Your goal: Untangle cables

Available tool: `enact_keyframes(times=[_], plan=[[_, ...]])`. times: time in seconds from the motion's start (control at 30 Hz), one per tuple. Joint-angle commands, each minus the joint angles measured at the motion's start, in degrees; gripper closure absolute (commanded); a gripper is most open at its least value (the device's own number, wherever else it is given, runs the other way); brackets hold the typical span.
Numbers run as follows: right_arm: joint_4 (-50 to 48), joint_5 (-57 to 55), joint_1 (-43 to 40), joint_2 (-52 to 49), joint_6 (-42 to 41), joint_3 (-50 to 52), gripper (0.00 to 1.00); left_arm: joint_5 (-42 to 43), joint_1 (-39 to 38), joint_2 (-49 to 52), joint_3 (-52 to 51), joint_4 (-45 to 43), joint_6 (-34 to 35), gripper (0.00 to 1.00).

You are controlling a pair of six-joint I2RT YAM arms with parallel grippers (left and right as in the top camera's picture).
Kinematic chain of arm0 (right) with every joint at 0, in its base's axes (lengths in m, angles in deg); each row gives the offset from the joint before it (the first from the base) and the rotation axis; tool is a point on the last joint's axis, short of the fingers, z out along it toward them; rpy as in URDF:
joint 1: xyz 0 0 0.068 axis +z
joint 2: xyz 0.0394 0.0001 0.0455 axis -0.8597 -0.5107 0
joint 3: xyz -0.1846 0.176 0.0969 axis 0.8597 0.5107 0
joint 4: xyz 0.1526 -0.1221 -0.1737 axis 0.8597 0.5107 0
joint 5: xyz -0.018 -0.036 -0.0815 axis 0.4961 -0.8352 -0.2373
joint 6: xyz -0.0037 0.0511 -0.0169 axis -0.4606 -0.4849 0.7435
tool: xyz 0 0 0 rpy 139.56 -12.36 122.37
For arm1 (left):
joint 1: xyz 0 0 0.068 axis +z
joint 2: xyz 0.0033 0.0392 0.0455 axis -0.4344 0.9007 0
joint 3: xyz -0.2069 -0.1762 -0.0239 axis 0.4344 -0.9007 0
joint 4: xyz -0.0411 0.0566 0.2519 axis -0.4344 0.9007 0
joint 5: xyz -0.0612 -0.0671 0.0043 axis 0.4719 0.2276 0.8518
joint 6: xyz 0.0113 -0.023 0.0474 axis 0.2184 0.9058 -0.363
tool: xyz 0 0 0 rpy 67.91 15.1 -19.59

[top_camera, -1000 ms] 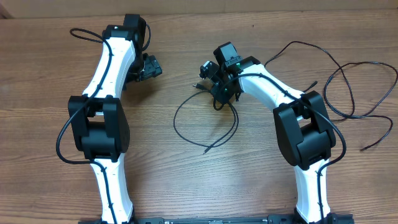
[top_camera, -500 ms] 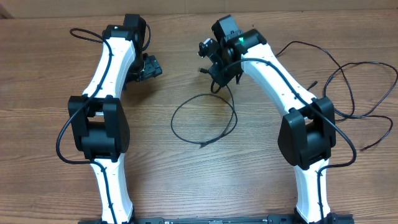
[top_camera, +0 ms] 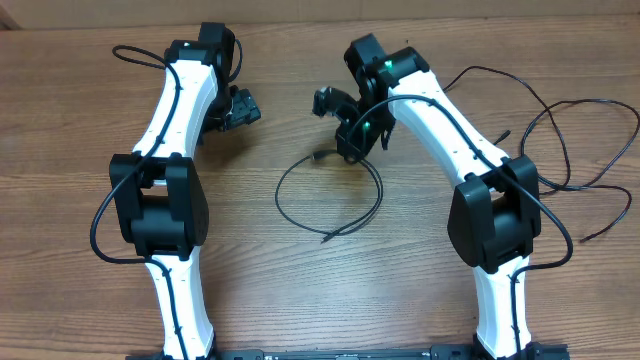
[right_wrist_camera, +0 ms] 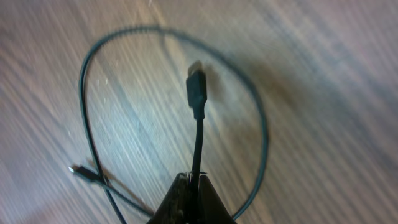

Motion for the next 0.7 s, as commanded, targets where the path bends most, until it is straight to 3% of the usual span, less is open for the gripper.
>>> enact_keyframes(times=[0.0,0.13,0.17,0.23,0.3,0.33,0.43,0.53,0.67], plan=[[-0.1,0.2,-0.4,1.9,4.4,3.3,0.96,-0.7,-0.4,-0.9,-0.1,0.0,-0.9,0.01],[-1.7,0.3,-0.4,1.9,5.8,7.8,0.95,-0.7,-0.4,-0.9,-0.1,0.0,-0.9,0.00],[-2.5,0.3,-0.4,1.8,5.8,8.7,0.88,-0.7,-0.4,-0.9,-0.1,0.0,-0.9,0.00],[-3.7,0.3,-0.4,1.8,5.8,10.4,0.60,-0.7,-0.4,-0.9,-0.1,0.0,-0.9,0.00],[-3.6,0.3,-0.4,1.8,5.2,11.8,0.41,-0.7,-0.4,-0.9,-0.1,0.0,-0.9,0.00],[-3.3,0.3,-0.3,1.8,3.6,12.2,0.37,-0.7,-0.4,-0.9,-0.1,0.0,-0.9,0.00],[-2.1,0.5,-0.2,1.8,-6.0,12.3,0.36,-0.7,-0.4,-0.9,-0.1,0.0,-0.9,0.01],[-1.6,0.5,-0.4,1.8,-20.8,12.3,0.37,-0.7,-0.4,-0.9,-0.1,0.0,-0.9,0.01],[2.6,0.5,-0.5,1.8,-39.3,12.3,0.45,-0.7,-0.4,-0.9,-0.1,0.0,-0.9,0.00]])
